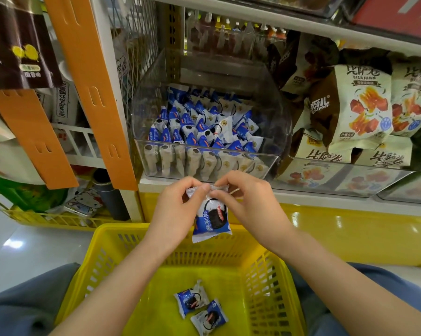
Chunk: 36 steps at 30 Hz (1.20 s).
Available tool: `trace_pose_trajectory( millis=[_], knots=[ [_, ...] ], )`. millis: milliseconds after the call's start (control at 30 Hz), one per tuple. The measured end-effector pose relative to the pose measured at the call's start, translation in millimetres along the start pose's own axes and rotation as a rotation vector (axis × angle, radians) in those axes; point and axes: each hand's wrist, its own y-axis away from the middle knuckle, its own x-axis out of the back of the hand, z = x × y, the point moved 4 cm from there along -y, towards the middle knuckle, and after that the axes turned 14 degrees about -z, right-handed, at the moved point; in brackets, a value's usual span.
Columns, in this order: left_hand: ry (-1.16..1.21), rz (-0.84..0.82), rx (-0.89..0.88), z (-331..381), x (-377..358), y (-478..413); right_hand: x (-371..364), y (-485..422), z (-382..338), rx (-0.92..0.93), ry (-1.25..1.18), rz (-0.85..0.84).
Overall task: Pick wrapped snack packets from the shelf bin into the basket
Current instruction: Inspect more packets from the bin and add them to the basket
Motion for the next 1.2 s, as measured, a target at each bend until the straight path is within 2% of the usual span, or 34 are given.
trace_pose_trajectory(
  millis=[67,167,300,400,500,600,733,833,1067,1200],
  knots=[
    [0.078,-0.014,0.009,0,-1,0,1,1,-1,0.021,0.042,0.029],
    [0.146,0.007,0.038,-2,-1,-2,3,0,6,-0.072,-0.146,0.089],
    [-0.058,0.108,0.033,-3,1,-1,7,-3,20,-0.243,-0.473,0.179],
    [-0.182,0.046,-0.070,1,-8,2,6,-5,22,-0.269,-0.591,0.178],
    [-0.003,-0.058,-0.017,-4,-17,2,2,-7,17,-0.231,-0.635,0.146],
    [0.203,-0.063,0.067,-10,-16,0,0,-9,10,-0.158,-0.669,0.052],
    [0.510,-0.035,0.140,-12,-14,-2,-1,-9,7,-0.115,-0.552,-0.026],
    [0.619,-0.045,0.174,-12,-18,-2,-4,-8,9,-0.147,-0.474,-0.040],
    [0.519,-0.093,0.208,-13,-22,0,-10,-5,5,-0.122,-0.294,-0.007],
    [0.489,-0.054,0.181,-14,-20,-1,-10,-4,4,-0.094,-0.257,-0.012]
  ],
)
